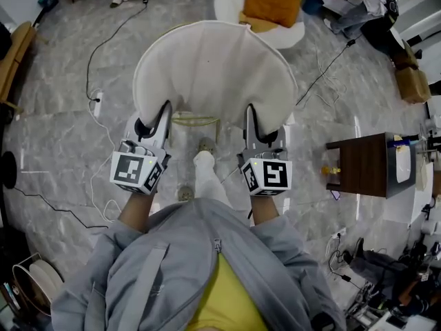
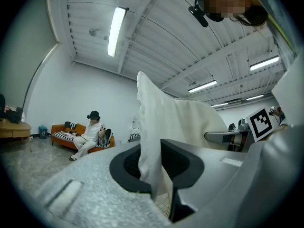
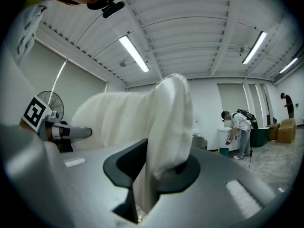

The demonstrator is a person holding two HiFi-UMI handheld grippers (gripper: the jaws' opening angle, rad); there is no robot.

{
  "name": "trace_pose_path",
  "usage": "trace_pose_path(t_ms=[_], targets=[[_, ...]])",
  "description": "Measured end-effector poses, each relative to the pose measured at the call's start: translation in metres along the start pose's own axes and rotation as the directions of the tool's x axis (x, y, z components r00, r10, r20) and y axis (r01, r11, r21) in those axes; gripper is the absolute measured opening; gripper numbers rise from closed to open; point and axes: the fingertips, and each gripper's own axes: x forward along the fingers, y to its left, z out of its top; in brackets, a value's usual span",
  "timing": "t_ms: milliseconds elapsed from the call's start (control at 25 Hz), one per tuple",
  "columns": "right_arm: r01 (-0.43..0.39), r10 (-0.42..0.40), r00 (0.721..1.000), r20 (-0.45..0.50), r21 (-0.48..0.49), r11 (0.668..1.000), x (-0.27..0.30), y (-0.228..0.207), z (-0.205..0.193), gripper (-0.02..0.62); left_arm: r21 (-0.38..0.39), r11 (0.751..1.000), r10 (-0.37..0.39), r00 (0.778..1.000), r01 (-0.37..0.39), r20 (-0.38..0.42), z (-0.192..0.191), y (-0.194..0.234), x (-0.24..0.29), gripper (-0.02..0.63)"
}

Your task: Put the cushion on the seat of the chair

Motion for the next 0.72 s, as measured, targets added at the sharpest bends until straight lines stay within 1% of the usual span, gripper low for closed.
trace_pose_path(t_ms=[200, 440, 520, 600, 720], targets=[[-0.02, 0.02, 1.0, -0.003, 0.009, 1.0, 0.049, -0.021, -0.013, 0.069, -0.005, 1.0, 0.019, 1.0, -0.019, -0.017, -0.009, 0.024, 0.043, 0.06], [-0.055, 0.056, 0.998, -0.024, 0.031, 0.998, 0.121, -0.061, -0.025, 0.069, 0.005, 0.999, 0.05, 0.998, -0.05, -0.044, -0.017, 0.05, 0.114, 0.06], [-0.073, 0.075, 0.996, -0.042, 0.035, 0.997, 0.146, -0.073, -0.032, 0.069, 0.002, 0.998, 0.069, 0.996, -0.069, -0.061, -0.023, 0.059, 0.135, 0.06], [-0.097, 0.099, 0.993, -0.06, 0.038, 0.995, 0.17, -0.084, -0.04, 0.069, -0.018, 0.995, 0.093, 0.992, -0.095, -0.083, -0.029, 0.068, 0.156, 0.06], [-0.132, 0.137, 0.986, -0.097, 0.053, 0.99, 0.203, -0.098, -0.058, 0.069, -0.031, 0.99, 0.13, 0.985, -0.134, -0.117, -0.047, 0.082, 0.181, 0.06]])
